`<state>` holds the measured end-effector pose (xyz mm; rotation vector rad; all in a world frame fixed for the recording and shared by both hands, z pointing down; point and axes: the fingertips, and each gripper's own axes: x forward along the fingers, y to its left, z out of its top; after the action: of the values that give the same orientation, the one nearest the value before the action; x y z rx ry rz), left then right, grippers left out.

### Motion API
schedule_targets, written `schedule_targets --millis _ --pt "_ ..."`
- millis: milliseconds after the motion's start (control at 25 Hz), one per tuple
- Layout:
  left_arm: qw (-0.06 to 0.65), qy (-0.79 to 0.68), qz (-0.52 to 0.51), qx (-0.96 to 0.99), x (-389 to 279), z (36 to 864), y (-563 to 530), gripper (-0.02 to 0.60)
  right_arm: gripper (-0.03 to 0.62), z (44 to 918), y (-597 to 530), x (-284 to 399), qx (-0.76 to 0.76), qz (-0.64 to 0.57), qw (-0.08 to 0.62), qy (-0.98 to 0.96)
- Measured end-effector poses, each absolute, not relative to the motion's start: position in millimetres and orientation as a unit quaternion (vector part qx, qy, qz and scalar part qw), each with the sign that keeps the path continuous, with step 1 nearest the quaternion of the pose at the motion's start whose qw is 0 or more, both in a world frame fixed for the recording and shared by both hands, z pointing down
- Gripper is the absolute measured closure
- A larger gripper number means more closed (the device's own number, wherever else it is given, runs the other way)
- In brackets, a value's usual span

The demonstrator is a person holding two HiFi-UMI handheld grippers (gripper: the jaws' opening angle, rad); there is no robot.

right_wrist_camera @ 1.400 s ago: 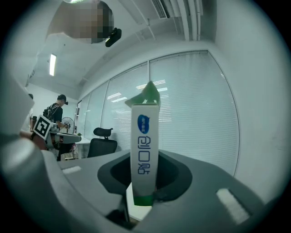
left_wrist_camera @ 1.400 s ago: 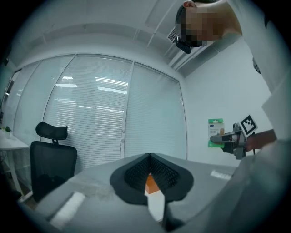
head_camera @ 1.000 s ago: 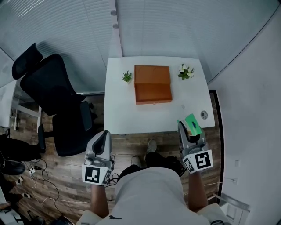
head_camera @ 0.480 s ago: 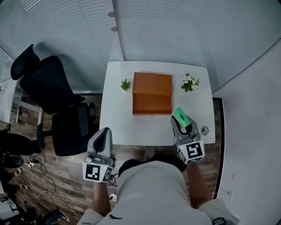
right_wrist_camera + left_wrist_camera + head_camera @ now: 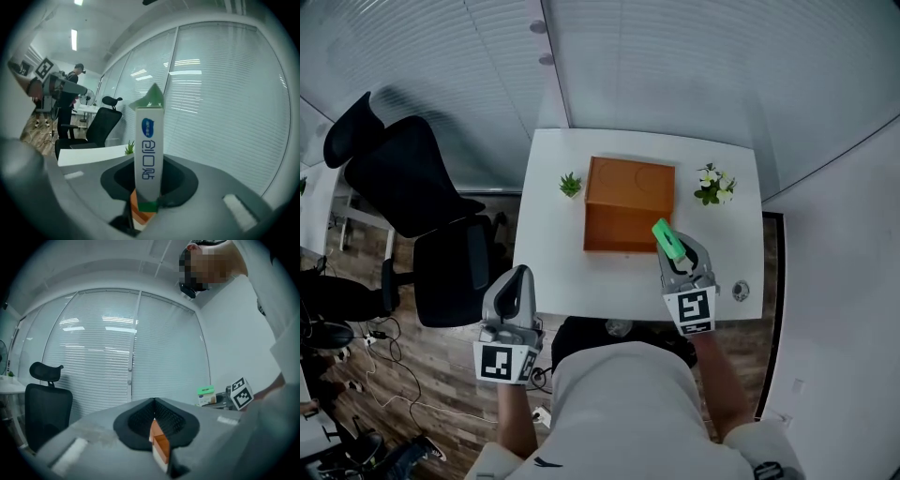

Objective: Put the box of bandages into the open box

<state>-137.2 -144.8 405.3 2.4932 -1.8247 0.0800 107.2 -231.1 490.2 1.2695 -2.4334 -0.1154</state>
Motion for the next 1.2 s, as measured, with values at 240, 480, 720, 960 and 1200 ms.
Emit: schedule_targets --millis 240,480,720,960,1200 --pt "0.026 -0.581 0.033 0.813 -135.1 407.2 -162.2 0.576 0.505 531.9 -254.1 97.7 0.461 -0.098 0.289 -0.833" --pt "0.033 -0.579 0.029 0.814 -140.2 413.0 -167.7 0.576 0.505 574.0 -271.3 79.0 0.442 -0.198 0.394 -0.781" --pt "0.036 -0.577 0.032 0.815 -145.5 417.5 -171.2 0.576 0.503 615.4 -289.2 63.9 0.4 -0.286 0.478 -0.728" --pt "0.036 -0.579 0.034 0.814 -153.3 418.4 -174.0 0.575 0.5 644.5 -297.9 55.7 0.348 -0.323 0.526 -0.706" --pt "0.042 -0.58 0.032 0.813 -155.3 421.3 -176.3 0.576 0.431 644.7 -306.6 52.7 0.343 -0.304 0.528 -0.715"
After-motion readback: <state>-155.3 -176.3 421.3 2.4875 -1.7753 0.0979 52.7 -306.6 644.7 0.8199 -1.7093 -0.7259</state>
